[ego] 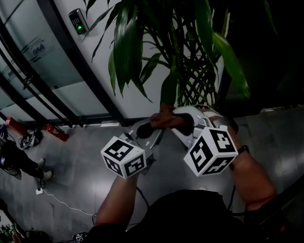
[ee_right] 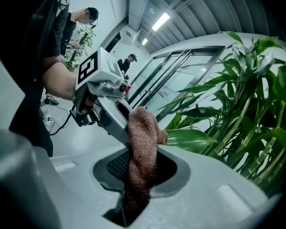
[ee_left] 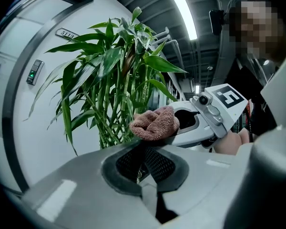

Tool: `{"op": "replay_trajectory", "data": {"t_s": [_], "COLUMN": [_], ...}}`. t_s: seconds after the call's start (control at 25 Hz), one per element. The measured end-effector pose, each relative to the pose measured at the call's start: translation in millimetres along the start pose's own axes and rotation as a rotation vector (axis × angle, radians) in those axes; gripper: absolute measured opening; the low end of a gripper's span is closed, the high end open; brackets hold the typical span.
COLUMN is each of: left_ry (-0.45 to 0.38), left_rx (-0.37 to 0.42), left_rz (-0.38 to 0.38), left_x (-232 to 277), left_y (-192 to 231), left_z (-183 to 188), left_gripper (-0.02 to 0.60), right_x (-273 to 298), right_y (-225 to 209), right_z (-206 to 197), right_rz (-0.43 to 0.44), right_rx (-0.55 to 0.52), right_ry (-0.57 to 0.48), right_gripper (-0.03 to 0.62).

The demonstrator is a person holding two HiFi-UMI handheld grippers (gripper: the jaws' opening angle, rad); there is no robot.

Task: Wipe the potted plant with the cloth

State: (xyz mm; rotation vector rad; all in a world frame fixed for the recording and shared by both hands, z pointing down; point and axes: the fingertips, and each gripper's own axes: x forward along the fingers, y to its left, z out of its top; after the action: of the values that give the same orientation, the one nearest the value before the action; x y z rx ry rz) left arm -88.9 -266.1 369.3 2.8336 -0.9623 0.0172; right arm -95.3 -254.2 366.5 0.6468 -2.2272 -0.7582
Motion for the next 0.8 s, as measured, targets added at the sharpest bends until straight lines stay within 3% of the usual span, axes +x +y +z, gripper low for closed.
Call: {"op": "replay_trajectory", "data": {"t_s": [0.2, 0.4, 0.56, 0.64, 0.8], "left_ry": [-0.009, -0.015, -0.017, -0.018, -0.018], "left_rx": [-0.009, -0.019, -0.019, -0.019, -0.018], "left_rz": [0.0, 0.002, 0.004, 0.007, 0.013], "left_x": [1, -1, 0, 0, -1], "left_y": [1, 1, -1, -1, 0], "left_z": [1, 3, 4, 4, 5], "left_gripper": [0.018, 0.018, 0.018, 0.018, 0.018], "right_x": [-3, -24, -23, -19, -7], "right_y": [-8, -65, -115, -131, -133], "right_z": [3, 16, -2, -10, -11], "right_rz": [-0.036, -0.29, -0.464, -0.486, -0.435], "right_rx": [0.036, 0.122, 0.174, 0.2, 0.199], "right_ry": [-0.049, -0.169, -0.167, -0.161, -0.152], "right_gripper": [0.063, 0.063, 0.063, 0.063, 0.063]}}
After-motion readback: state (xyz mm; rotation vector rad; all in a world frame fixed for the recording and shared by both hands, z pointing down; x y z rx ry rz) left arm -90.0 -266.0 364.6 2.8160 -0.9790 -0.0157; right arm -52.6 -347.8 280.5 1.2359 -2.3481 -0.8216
